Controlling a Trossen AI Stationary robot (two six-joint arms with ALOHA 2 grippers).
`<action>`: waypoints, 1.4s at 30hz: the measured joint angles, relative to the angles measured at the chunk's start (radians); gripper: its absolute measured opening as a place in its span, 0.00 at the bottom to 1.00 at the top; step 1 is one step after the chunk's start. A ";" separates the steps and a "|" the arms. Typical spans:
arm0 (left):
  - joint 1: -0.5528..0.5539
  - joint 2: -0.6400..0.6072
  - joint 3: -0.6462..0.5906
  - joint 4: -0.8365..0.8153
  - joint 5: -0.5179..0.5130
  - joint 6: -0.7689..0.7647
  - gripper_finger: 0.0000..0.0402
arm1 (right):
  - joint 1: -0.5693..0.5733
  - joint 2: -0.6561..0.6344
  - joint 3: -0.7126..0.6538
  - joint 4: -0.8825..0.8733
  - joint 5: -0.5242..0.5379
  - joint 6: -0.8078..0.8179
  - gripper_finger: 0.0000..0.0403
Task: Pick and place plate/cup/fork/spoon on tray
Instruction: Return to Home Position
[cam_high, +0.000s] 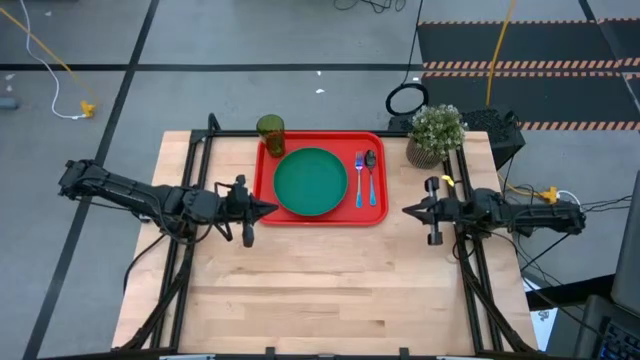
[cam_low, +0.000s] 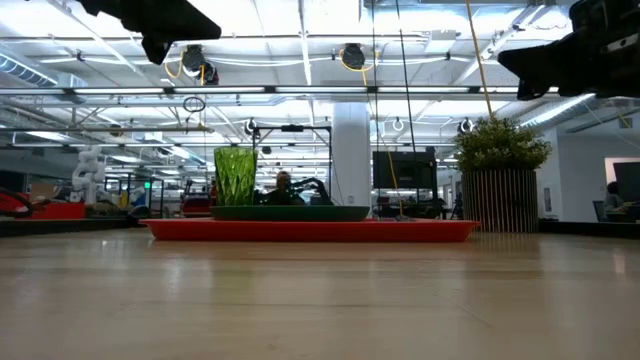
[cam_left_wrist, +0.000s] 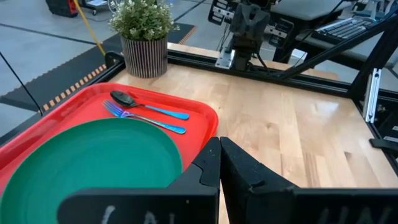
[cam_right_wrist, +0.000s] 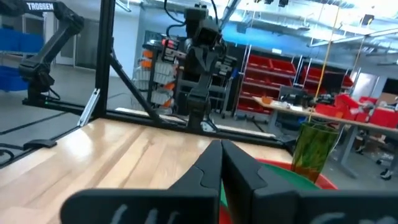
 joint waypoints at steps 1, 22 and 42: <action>0.000 0.000 0.000 -0.003 0.000 0.000 0.00 | 0.000 -0.024 0.000 -0.018 0.000 -0.004 0.00; 0.000 0.000 0.000 -0.023 0.000 0.012 0.00 | 0.000 -0.058 0.000 -0.206 0.025 0.082 0.00; 0.002 -0.053 -0.448 0.537 0.116 -0.017 0.00 | 0.000 -0.058 0.000 -0.135 0.028 0.081 0.00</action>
